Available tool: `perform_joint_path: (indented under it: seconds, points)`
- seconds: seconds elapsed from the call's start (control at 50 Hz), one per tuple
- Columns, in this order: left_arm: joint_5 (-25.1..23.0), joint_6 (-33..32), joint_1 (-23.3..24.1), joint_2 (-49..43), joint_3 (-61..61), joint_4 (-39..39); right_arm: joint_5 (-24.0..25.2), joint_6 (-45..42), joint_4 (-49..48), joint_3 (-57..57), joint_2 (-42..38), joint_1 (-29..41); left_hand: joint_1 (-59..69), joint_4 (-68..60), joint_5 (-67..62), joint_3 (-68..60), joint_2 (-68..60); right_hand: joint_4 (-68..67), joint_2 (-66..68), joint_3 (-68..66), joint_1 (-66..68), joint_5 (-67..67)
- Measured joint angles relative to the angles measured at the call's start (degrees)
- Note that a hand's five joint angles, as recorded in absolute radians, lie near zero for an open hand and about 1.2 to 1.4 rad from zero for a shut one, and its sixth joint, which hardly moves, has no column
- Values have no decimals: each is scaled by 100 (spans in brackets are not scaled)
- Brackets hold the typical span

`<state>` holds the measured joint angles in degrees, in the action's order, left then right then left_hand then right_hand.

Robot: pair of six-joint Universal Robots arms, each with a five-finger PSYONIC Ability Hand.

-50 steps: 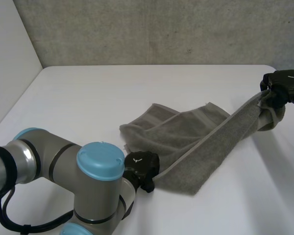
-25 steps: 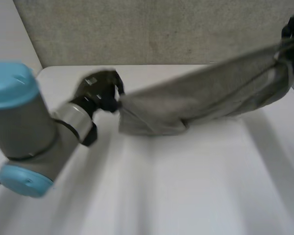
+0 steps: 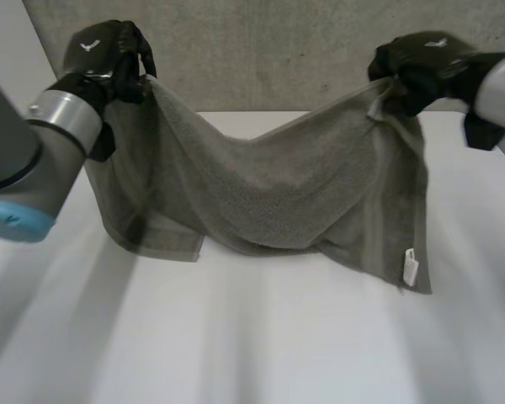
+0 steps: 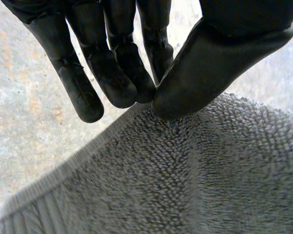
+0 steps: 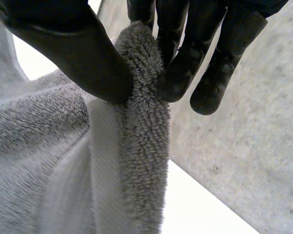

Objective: Fold the towel.

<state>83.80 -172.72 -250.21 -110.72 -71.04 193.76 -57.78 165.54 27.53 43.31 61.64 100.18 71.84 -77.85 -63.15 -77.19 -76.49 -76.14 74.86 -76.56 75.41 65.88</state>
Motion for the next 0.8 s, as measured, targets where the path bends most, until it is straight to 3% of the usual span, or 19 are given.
perform_joint_path:
  seconds: [0.12, 0.22, 0.36, 0.44, 0.54, 0.62, 0.7, 0.8]
  points:
    - [16, -455, 0, -1299, 1630, 138, -1118, -693, 214, -2153, -1628, 626, 23, 0, 0, -2, -3, 0, 0, 0, 0, 0]
    - [29, -564, -2, -1911, 3108, 323, -1848, -857, -138, -3907, -2464, 901, 24, -1, 0, -5, -4, -47, 1, -1, -2, 0]
    - [34, -607, -12, -2080, 4670, 805, -2209, -427, -1389, -5105, -2441, 1066, 24, -2, 0, -7, -5, -47, 0, -1, -2, 0]
    - [18, -622, -85, -1948, 4885, 1055, -2098, -260, -1745, -4879, -2149, 1090, 24, -2, 0, -7, -5, -47, 0, -1, -3, 0]
    - [-59, -612, -272, -1682, 4323, 996, -1589, -224, -1650, -4071, -1840, 1066, 24, -2, 0, -7, -5, -47, 0, -1, -3, 0]
    - [-333, -617, -385, -1433, 3308, 818, -1030, -368, -1213, -3338, -1726, 999, 24, -3, 0, -7, -5, -47, 0, -1, -3, 0]
    - [-974, -718, -478, -1137, 1602, 701, -386, -979, -357, -2301, -1656, 828, 25, -3, 0, -7, -5, -47, 0, -1, -3, 0]
    - [-1598, -1139, -516, -911, -114, 697, -105, -1958, 487, -1119, -1537, 600, 25, -3, 0, -8, -5, -47, 0, -1, -3, 0]
